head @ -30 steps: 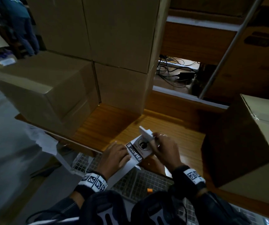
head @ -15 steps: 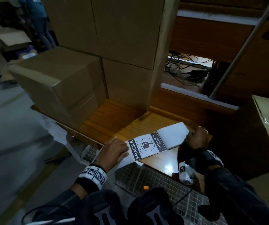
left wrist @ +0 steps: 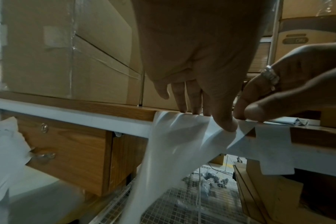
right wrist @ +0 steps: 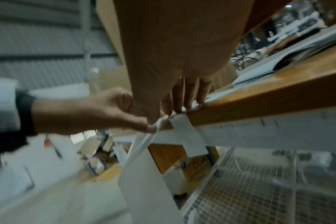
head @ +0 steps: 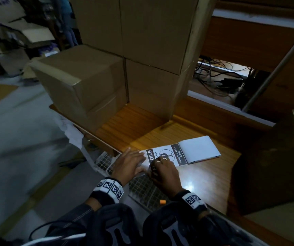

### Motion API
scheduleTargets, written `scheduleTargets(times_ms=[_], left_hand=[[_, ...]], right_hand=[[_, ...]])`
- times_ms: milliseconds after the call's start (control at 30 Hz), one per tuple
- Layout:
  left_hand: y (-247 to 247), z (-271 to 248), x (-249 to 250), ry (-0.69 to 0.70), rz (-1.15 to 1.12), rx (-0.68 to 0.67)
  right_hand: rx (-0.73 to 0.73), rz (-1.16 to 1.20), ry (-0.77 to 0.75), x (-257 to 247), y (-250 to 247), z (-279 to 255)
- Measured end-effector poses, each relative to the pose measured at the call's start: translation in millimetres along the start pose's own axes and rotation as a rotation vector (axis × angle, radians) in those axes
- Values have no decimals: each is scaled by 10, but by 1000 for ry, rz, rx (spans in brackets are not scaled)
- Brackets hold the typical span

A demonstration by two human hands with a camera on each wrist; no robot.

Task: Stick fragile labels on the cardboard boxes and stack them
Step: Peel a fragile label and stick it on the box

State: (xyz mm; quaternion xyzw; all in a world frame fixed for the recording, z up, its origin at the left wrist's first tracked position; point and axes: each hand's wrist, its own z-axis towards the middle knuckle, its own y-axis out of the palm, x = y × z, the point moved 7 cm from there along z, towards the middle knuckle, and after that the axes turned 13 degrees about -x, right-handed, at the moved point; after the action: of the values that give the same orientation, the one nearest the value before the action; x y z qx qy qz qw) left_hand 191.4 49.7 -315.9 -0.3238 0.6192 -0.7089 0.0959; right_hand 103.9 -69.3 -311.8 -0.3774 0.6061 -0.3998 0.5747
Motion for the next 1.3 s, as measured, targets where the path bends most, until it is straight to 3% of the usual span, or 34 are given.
scheduleTargets(times_ms=[133, 333, 500, 667, 1000, 1133, 1300], left_hand=[[64, -4, -75, -39, -46, 5], [55, -3, -64, -52, -53, 17], [84, -1, -60, -56, -47, 9], [35, -8, -34, -9, 39, 15], [7, 7, 2, 17, 99, -11], [52, 4, -43, 21, 99, 4], [45, 59, -33, 51, 100, -25]], right_hand=[[23, -62, -17, -10, 26, 18], [-89, 28, 101, 56, -16, 25], [-75, 195, 140, 134, -127, 37], [131, 470, 293, 466, -454, -78], [556, 712, 624, 1358, -1149, -557], [765, 749, 674, 1368, -1509, -774], [982, 831, 615, 1405, -1769, -917]])
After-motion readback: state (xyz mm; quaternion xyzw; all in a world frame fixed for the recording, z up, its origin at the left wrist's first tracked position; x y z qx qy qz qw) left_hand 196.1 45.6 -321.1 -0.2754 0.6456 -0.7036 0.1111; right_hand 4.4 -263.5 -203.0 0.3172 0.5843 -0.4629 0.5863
